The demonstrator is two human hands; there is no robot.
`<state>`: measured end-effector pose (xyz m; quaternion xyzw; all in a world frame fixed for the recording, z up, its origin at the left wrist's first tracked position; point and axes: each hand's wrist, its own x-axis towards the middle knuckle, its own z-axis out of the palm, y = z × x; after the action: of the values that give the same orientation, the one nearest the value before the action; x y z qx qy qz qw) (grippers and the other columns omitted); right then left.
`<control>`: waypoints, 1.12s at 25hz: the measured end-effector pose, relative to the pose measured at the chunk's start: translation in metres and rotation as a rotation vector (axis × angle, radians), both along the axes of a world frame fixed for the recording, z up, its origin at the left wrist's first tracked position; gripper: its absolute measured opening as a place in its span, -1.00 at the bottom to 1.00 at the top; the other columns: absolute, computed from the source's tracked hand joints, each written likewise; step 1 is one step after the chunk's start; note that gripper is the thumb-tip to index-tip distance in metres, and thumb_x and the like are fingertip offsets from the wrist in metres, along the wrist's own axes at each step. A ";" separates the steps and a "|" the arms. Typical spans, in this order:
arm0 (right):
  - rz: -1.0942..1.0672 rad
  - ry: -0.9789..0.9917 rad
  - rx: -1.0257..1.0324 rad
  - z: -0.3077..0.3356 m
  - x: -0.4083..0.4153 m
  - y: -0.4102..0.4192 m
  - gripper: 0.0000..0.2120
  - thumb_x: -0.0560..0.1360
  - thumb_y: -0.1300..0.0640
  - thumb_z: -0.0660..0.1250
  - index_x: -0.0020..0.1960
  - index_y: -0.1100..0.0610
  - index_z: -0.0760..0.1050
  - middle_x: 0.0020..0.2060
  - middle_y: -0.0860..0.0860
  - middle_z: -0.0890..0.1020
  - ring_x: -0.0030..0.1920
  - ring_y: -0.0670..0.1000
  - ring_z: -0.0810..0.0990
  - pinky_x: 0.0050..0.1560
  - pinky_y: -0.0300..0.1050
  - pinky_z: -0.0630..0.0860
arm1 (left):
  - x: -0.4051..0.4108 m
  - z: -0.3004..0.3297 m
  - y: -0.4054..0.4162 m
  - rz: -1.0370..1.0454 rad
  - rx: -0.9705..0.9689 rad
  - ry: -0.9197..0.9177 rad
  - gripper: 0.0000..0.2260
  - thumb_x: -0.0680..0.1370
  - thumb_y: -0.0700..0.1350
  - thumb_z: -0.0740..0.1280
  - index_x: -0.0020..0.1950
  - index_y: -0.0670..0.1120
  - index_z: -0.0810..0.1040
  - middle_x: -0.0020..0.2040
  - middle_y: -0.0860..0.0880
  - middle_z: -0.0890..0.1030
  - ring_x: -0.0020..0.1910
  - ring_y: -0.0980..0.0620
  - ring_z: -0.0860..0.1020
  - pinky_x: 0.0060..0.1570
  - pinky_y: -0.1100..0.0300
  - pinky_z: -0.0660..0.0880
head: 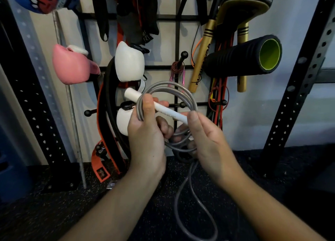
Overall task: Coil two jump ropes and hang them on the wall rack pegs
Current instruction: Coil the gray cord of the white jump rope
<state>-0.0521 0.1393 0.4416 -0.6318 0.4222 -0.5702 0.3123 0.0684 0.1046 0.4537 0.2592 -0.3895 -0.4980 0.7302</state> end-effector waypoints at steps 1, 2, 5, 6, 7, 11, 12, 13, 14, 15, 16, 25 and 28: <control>-0.026 -0.023 -0.012 0.000 0.004 -0.001 -0.53 0.55 -0.29 0.14 0.02 0.07 0.60 -0.27 0.08 0.67 -0.29 0.06 0.63 -0.29 -0.08 0.55 | -0.003 -0.002 0.002 -0.014 0.030 0.003 -0.71 0.68 0.10 0.24 -0.02 -0.10 0.57 -0.37 -0.01 0.52 -0.51 0.08 0.38 -0.45 0.16 0.40; -0.058 -0.016 -0.017 0.001 0.006 -0.002 -0.52 0.54 -0.29 0.15 -0.01 0.09 0.60 -0.25 0.11 0.67 -0.22 0.16 0.63 -0.19 0.03 0.55 | -0.003 -0.004 0.002 -0.025 0.054 -0.002 -0.70 0.67 0.11 0.26 -0.01 -0.11 0.59 -0.36 -0.01 0.52 -0.46 0.06 0.42 -0.39 0.10 0.44; -0.126 0.082 -0.005 0.010 -0.007 -0.007 -0.48 0.52 -0.30 0.14 -0.11 0.15 0.56 -0.37 -0.01 0.60 -0.40 0.04 0.51 -0.35 -0.05 0.44 | 0.006 -0.005 -0.003 -0.020 0.081 -0.142 -0.78 0.58 0.09 0.40 0.03 -0.05 0.64 -0.17 0.00 0.65 -0.25 0.08 0.58 -0.21 0.15 0.52; -0.110 0.123 0.006 0.014 -0.014 -0.009 -0.51 0.54 -0.27 0.14 -0.14 0.14 0.54 -0.40 -0.06 0.59 -0.44 -0.09 0.50 -0.39 -0.19 0.42 | 0.011 -0.004 -0.006 -0.016 0.086 -0.208 -0.70 0.50 0.10 0.47 0.14 -0.04 0.62 -0.08 0.03 0.67 -0.15 0.09 0.62 -0.14 0.17 0.54; -0.079 0.160 0.017 0.018 -0.021 -0.010 -0.55 0.57 -0.24 0.15 -0.15 0.12 0.52 -0.43 -0.09 0.58 -0.45 -0.16 0.48 -0.39 -0.29 0.40 | 0.018 -0.002 -0.009 -0.008 0.087 -0.301 -0.47 0.40 0.12 0.53 0.31 -0.02 0.53 0.04 0.06 0.67 -0.01 0.11 0.64 -0.01 0.14 0.54; 0.031 0.307 0.002 0.020 -0.039 -0.013 -0.59 0.55 -0.23 0.17 -0.18 0.10 0.50 -0.41 -0.09 0.56 -0.41 -0.13 0.50 -0.34 -0.26 0.43 | 0.056 0.021 -0.014 0.051 -0.174 -1.021 -0.01 0.24 0.33 0.58 0.57 0.26 0.17 0.57 0.14 0.31 0.52 0.15 0.30 0.46 0.09 0.27; 0.059 0.358 0.001 0.018 -0.039 -0.012 -0.60 0.55 -0.24 0.18 -0.17 0.07 0.51 -0.39 -0.08 0.57 -0.38 -0.10 0.52 -0.32 -0.17 0.46 | 0.061 0.030 -0.011 -0.039 -0.247 -1.232 -0.08 0.26 0.34 0.57 0.53 0.29 0.24 0.54 0.20 0.37 0.50 0.22 0.33 0.45 0.14 0.28; 0.091 0.414 0.001 0.015 -0.036 -0.010 -0.61 0.57 -0.24 0.19 -0.14 0.05 0.52 -0.37 -0.06 0.57 -0.36 -0.04 0.54 -0.31 -0.06 0.48 | 0.062 0.037 -0.006 -0.147 -0.288 -1.404 -0.19 0.28 0.30 0.57 0.48 0.31 0.33 0.44 0.25 0.49 0.40 0.29 0.43 0.38 0.21 0.35; 0.122 0.470 -0.009 0.012 -0.033 -0.009 -0.64 0.60 -0.24 0.20 -0.10 0.03 0.53 -0.33 0.00 0.58 -0.34 0.05 0.56 -0.29 0.05 0.49 | 0.061 0.041 -0.004 -0.246 -0.307 -1.500 -0.34 0.31 0.24 0.58 0.38 0.29 0.46 0.29 0.23 0.62 0.26 0.30 0.54 0.26 0.25 0.46; 0.146 0.510 -0.031 0.010 -0.030 -0.008 -0.68 0.62 -0.23 0.20 -0.07 -0.01 0.54 -0.29 0.08 0.59 -0.30 0.12 0.57 -0.27 0.13 0.51 | 0.059 0.041 -0.005 -0.307 -0.313 -1.508 -0.50 0.34 0.18 0.60 0.24 0.22 0.58 0.09 0.17 0.71 0.07 0.25 0.64 0.09 0.23 0.55; 0.146 0.527 -0.062 0.009 -0.027 -0.008 -0.71 0.63 -0.22 0.20 -0.06 -0.05 0.53 -0.26 0.11 0.59 -0.27 0.15 0.57 -0.25 0.15 0.51 | 0.057 0.041 -0.006 -0.345 -0.300 -1.463 -0.63 0.36 0.13 0.60 0.12 0.13 0.65 -0.11 0.11 0.73 -0.13 0.15 0.69 -0.09 0.17 0.60; 0.211 0.220 0.092 0.011 -0.042 -0.012 -0.64 0.67 -0.18 0.12 0.04 -0.05 0.64 -0.28 -0.01 0.52 -0.19 0.01 0.54 0.04 0.11 0.53 | 0.057 0.032 -0.009 -0.316 -0.327 -1.183 -0.91 0.55 0.16 0.36 -0.07 0.22 0.64 -0.43 0.18 0.51 -0.48 0.19 0.42 -0.39 0.27 0.36; 0.176 0.300 0.082 0.005 -0.051 -0.017 -0.73 0.70 0.08 0.14 0.14 -0.02 0.63 -0.26 0.10 0.53 -0.21 0.05 0.52 -0.07 0.06 0.51 | 0.062 0.033 -0.011 -0.258 -0.313 -1.089 -0.82 0.54 0.20 0.31 -0.11 0.14 0.62 -0.44 0.16 0.47 -0.49 0.19 0.37 -0.44 0.25 0.31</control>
<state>-0.1029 0.1221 0.4464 -0.7309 0.4299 -0.4225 0.3199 0.1306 0.0934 0.4869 0.3172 -0.8063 -0.3145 0.3876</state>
